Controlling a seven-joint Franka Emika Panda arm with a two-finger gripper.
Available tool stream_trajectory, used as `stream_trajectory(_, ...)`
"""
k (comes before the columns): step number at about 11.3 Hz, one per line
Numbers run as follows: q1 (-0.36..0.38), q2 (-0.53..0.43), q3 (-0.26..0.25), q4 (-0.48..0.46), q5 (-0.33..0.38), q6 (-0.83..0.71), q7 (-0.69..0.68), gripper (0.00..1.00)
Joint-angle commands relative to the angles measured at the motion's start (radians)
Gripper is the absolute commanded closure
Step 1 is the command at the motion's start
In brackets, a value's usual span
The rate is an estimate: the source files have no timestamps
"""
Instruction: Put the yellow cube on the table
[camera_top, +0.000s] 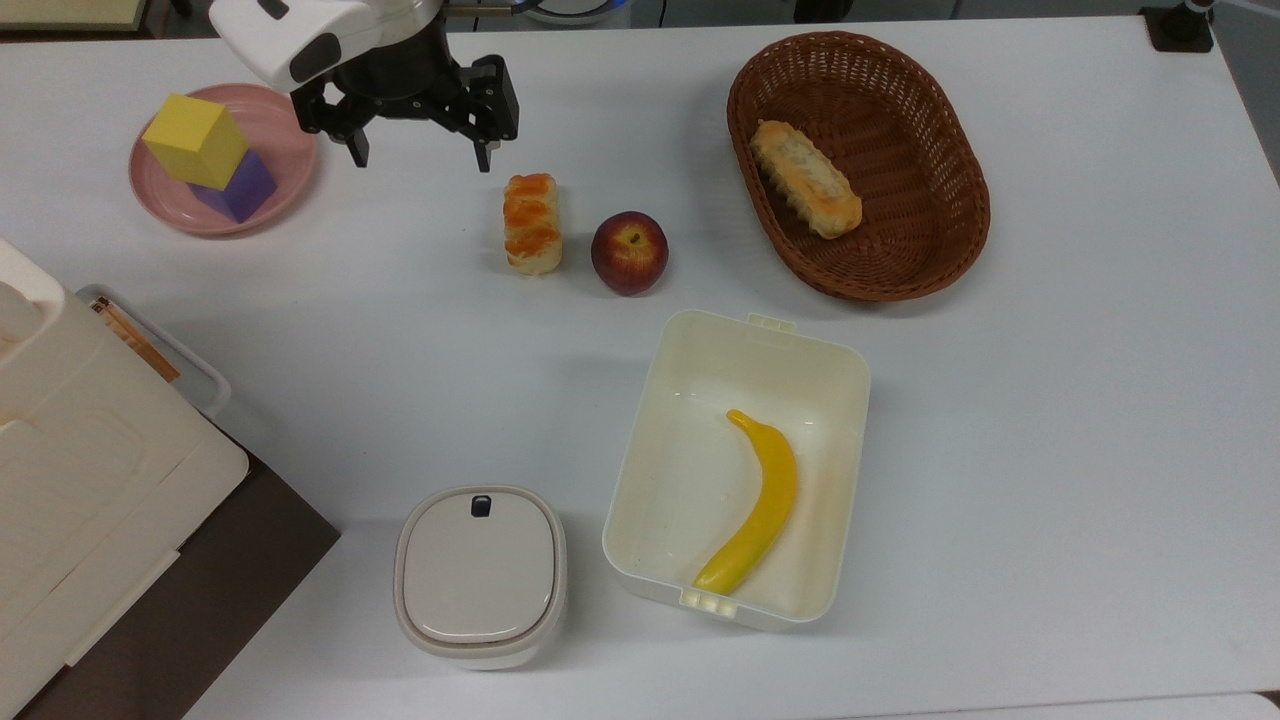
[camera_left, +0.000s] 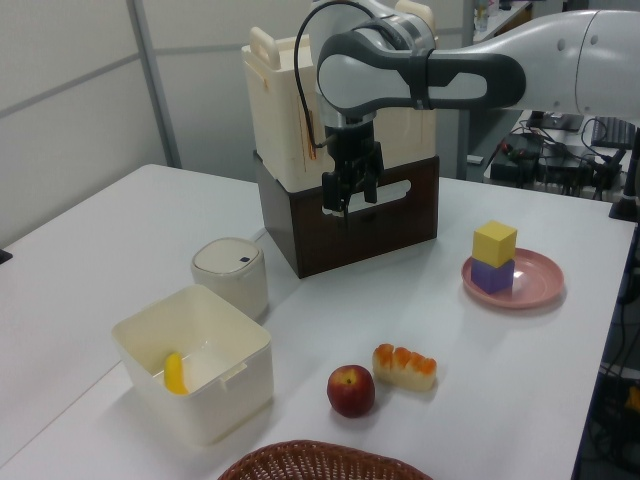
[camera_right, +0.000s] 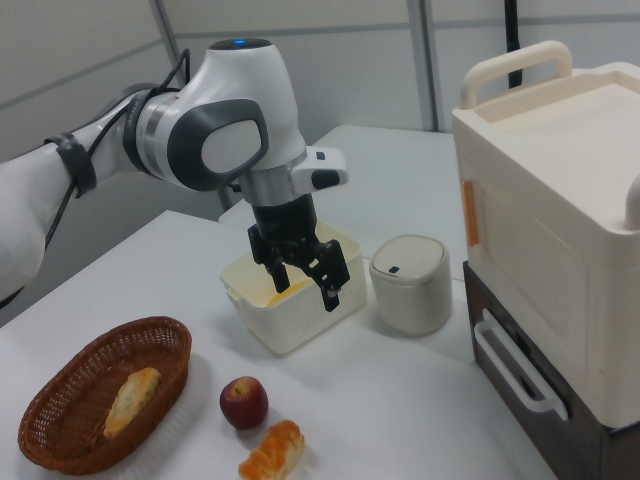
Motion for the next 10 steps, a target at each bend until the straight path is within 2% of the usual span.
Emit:
stream_trajectory(1, 0.000, -0.029, 0.000, -0.026, -0.012, -0.029, -0.025, 0.00)
stream_trajectory(5, 0.000, -0.062, -0.003, -0.043, -0.012, -0.052, -0.049, 0.00)
stream_trajectory(8, 0.002, -0.159, -0.002, -0.190, -0.012, -0.052, -0.080, 0.00)
stream_trajectory(10, 0.003, -0.177, 0.001, -0.263, -0.012, -0.052, -0.082, 0.00)
